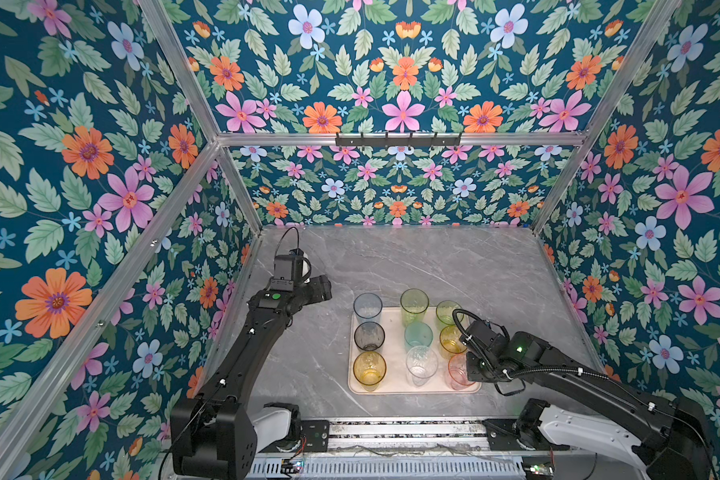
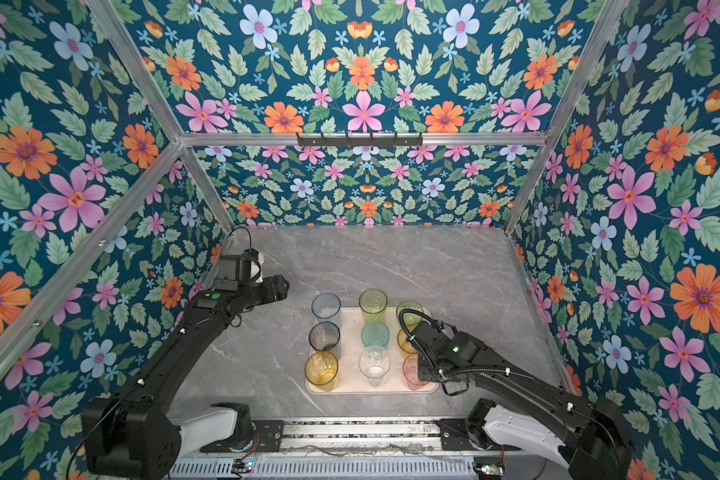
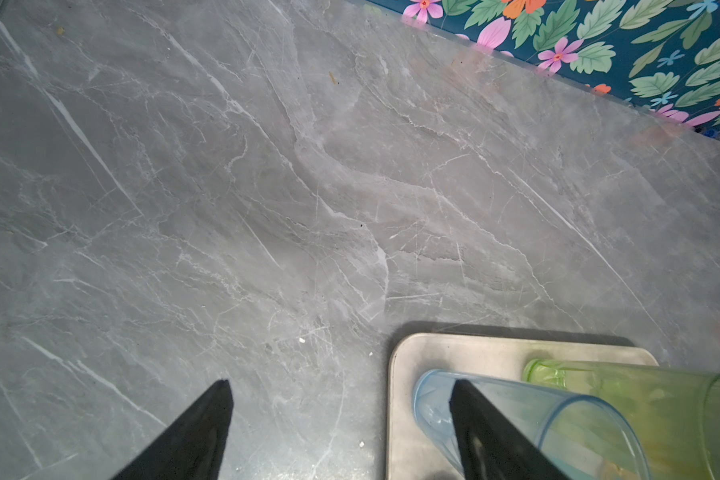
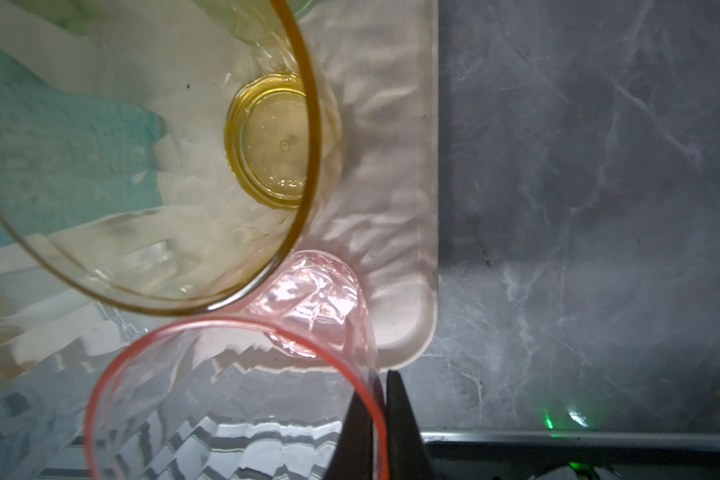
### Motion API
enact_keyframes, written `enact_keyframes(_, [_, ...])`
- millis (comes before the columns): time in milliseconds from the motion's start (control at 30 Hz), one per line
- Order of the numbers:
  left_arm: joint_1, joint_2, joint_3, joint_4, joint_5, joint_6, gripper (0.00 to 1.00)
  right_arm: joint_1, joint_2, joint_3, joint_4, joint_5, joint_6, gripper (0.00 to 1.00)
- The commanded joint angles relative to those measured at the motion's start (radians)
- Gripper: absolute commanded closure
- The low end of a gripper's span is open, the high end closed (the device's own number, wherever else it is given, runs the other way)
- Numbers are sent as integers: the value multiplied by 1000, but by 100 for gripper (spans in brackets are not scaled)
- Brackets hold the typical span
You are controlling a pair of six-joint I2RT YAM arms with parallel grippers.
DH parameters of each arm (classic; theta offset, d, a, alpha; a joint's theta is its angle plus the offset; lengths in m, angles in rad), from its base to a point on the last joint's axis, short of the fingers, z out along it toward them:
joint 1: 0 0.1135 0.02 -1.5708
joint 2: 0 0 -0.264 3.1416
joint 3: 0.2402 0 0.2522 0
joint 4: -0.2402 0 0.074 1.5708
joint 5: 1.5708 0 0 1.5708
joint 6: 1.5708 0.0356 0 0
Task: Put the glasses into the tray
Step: 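Lower the pink glass onto the tray corner nearest the robot beside the amber glass, then open the right gripper to release the pink glass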
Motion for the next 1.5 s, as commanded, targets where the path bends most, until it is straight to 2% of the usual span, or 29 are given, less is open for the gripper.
enact_keyframes(0, [1,2,-3,5,2,1,15,1,6,-1,6,4,22,91])
enact_keyframes(433, [1,4,-4,2,-1,0,15,1,39,23,16,-13,14,84])
enact_keyframes(1000, [1,-1,-4,-1,-7,0,14,1,33,32,25,-22,24,82])
enact_keyframes(1300, [1,-16,-2,0,-29,4,14,1,-21,78,-46,9,25,60])
enact_keyframes(1467, [1,5,53,-15,-64,17,14,1,-37,152,-128,32,-34,55])
